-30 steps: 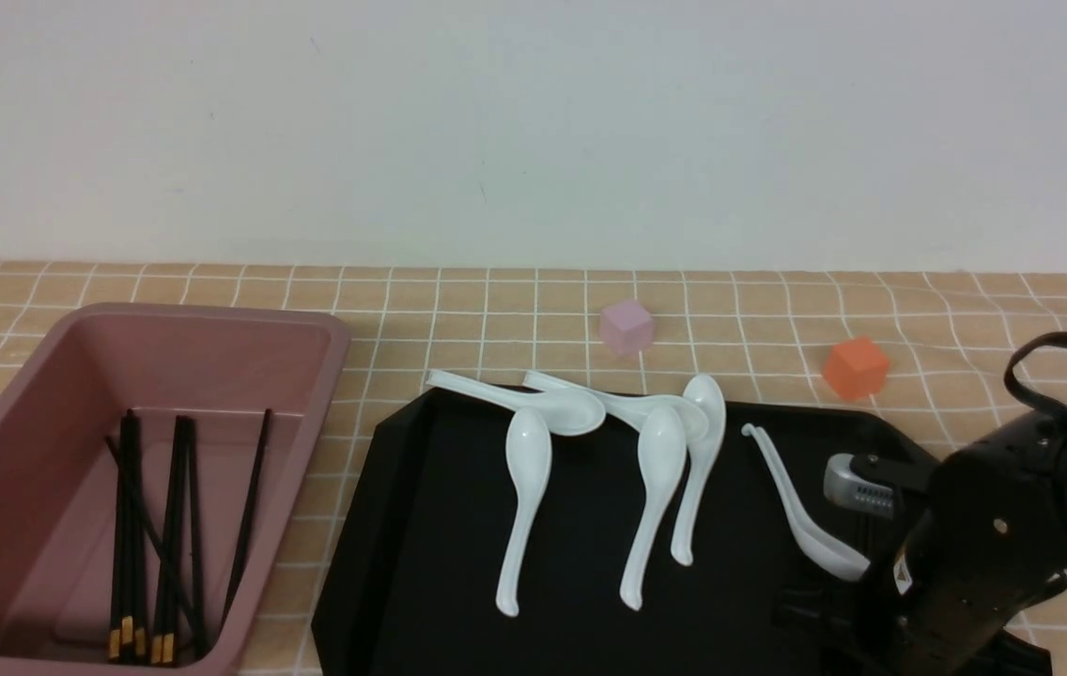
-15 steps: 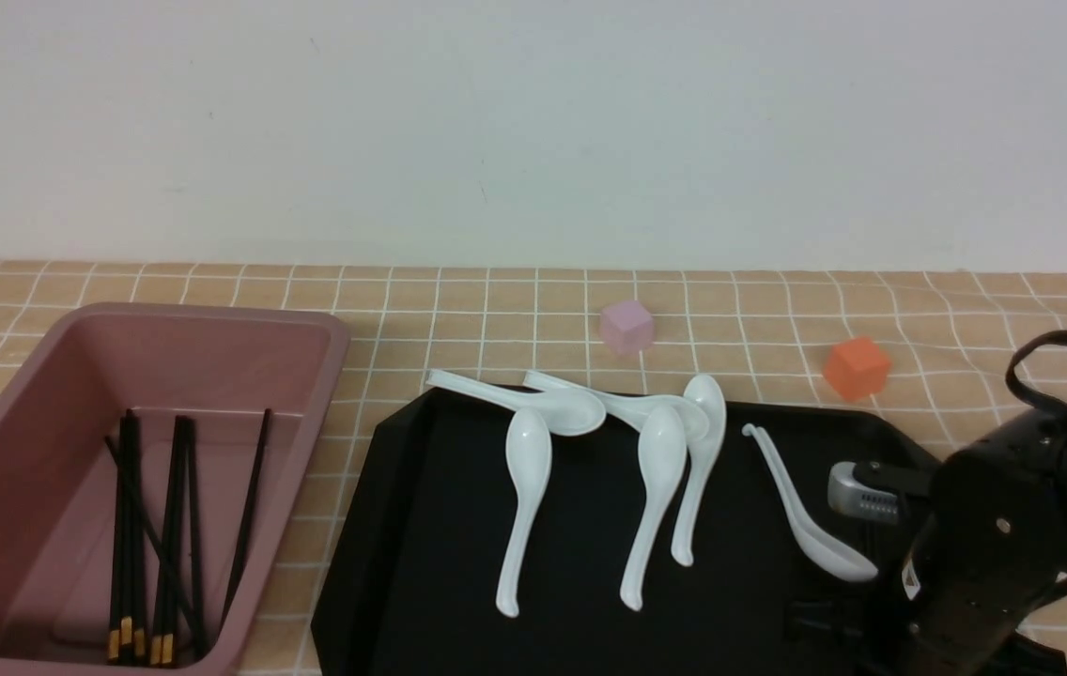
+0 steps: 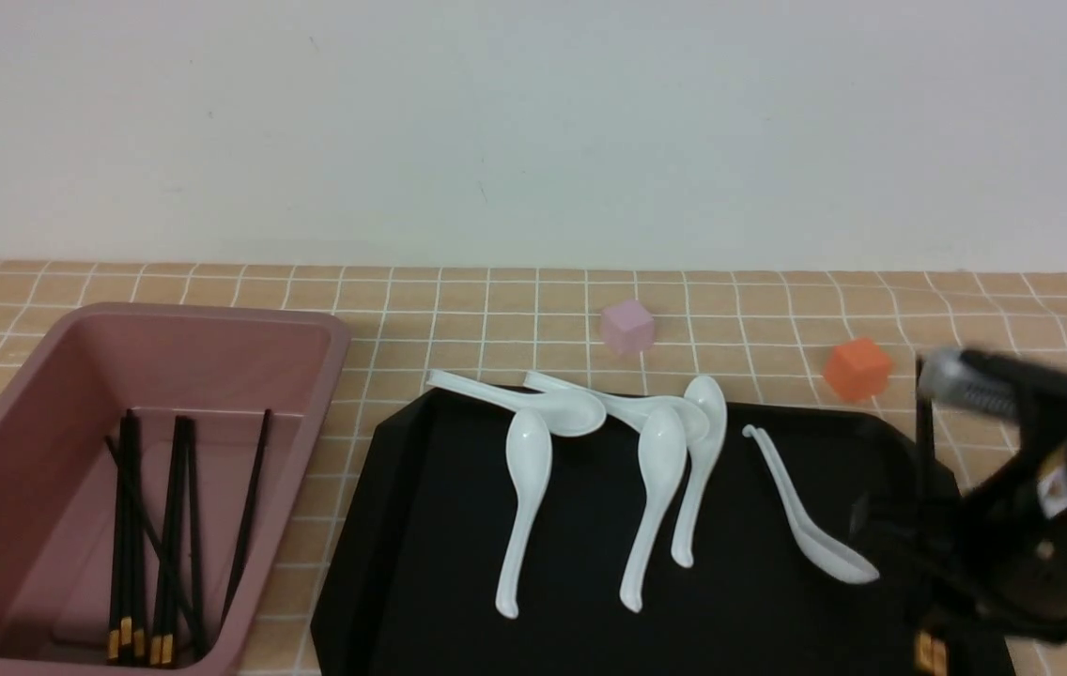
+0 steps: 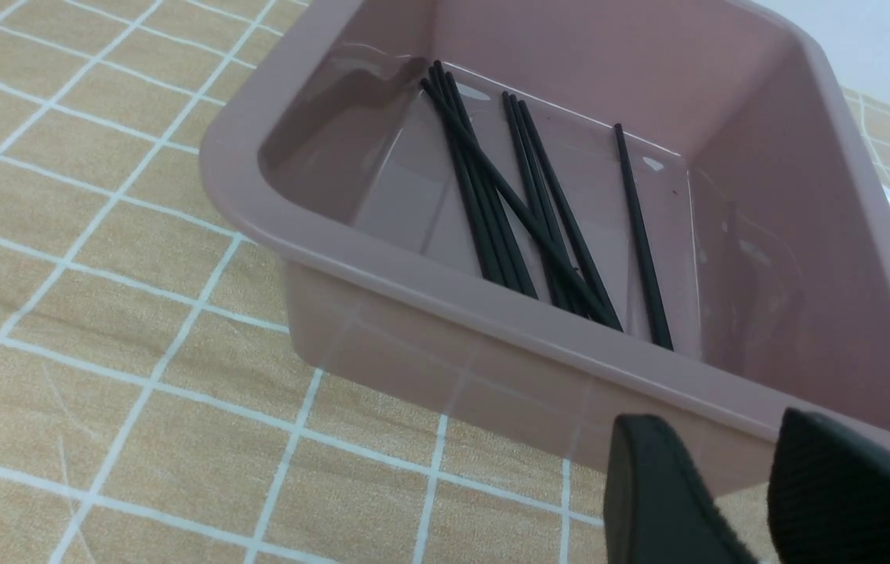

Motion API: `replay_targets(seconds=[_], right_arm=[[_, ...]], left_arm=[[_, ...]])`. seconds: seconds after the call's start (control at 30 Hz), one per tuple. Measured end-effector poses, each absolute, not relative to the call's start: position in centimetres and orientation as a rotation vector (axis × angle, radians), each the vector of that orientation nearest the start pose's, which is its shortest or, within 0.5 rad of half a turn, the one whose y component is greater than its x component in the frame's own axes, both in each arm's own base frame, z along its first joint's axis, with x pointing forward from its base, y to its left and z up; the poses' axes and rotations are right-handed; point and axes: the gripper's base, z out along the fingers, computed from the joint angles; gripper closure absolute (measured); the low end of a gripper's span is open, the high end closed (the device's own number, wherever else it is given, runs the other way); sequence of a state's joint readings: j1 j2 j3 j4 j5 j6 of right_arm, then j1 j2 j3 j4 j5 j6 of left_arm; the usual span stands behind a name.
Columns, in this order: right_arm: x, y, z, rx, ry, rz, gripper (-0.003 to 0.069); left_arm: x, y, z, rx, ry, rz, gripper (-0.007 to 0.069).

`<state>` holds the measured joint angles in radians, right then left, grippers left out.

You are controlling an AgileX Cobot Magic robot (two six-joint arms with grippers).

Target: On brown tablecloth take chopsticks from black tray and put them in box.

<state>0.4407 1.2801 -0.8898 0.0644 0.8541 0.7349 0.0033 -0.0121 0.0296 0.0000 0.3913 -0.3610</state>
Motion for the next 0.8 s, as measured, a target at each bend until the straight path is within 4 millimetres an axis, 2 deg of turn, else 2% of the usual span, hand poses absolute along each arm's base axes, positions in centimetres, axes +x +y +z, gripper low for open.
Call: replay_targets(seconds=[0.03,0.07,0.1,0.17,0.23,0.3,0.33,0.37,0.4,0.47,0.5,0.53,0.57,0.63,0.67,0.7,0.73,0.8], right_arm=[[21.3,10.8,27.9,0.430,2.729,0.456,0.0519],[21.3,10.8,28.1,0.424,2.721,0.469,0.0519],[21.5,11.6,30.4,0.351,2.626,0.613,0.0519],[21.8,13.0,32.3,0.227,2.511,0.764,0.0519],[22.1,15.2,33.7,0.083,2.390,0.902,0.0519],[22.1,16.7,34.2,-0.003,2.338,0.965,0.0519],[22.1,19.4,34.7,-0.134,2.266,1.044,0.0519],[22.1,20.9,34.8,-0.184,2.242,1.093,0.0519],[22.3,21.7,34.6,-0.233,2.229,1.094,0.0519],[22.2,25.4,34.2,-0.366,2.193,1.157,0.0519],[22.5,28.9,33.7,-0.468,2.152,1.203,0.0519],[22.5,29.2,33.4,-0.477,2.158,1.203,0.0519],[23.0,31.4,33.1,-0.542,2.119,1.220,0.0519],[24.1,34.5,32.0,-0.578,2.093,1.255,0.0519],[24.7,35.9,31.4,-0.588,2.078,1.268,0.0519],[25.0,36.4,31.1,-0.588,2.075,1.272,0.0519],[26.1,38.1,29.5,-0.587,2.085,1.282,0.0519],[27.5,39.9,27.8,-0.571,2.089,1.294,0.0509]], left_arm=[[5.2,0.0,16.9,-0.344,1.868,-0.244,0.0386],[5.2,0.0,16.9,-0.344,1.868,-0.244,0.0386],[5.2,0.0,16.9,-0.344,1.868,-0.244,0.0386],[5.2,0.0,16.9,-0.344,1.868,-0.244,0.0386],[5.2,0.0,16.9,-0.344,1.868,-0.244,0.0386],[5.2,0.0,16.9,-0.344,1.868,-0.244,0.0386],[5.2,0.0,16.9,-0.344,1.868,-0.244,0.0386],[5.2,0.0,16.9,-0.344,1.868,-0.244,0.0386],[5.2,0.0,16.9,-0.344,1.868,-0.244,0.0386],[5.2,0.0,16.9,-0.344,1.868,-0.244,0.0386],[5.2,0.0,16.9,-0.344,1.868,-0.244,0.0386],[5.2,0.0,16.9,-0.344,1.868,-0.244,0.0386],[5.2,0.0,16.9,-0.344,1.868,-0.244,0.0386],[5.2,0.0,16.9,-0.344,1.868,-0.244,0.0386],[5.2,0.0,16.9,-0.344,1.868,-0.244,0.0386],[5.2,0.0,16.9,-0.344,1.868,-0.244,0.0386],[5.2,0.0,16.9,-0.344,1.868,-0.244,0.0386],[5.2,0.0,16.9,-0.344,1.868,-0.244,0.0386]])
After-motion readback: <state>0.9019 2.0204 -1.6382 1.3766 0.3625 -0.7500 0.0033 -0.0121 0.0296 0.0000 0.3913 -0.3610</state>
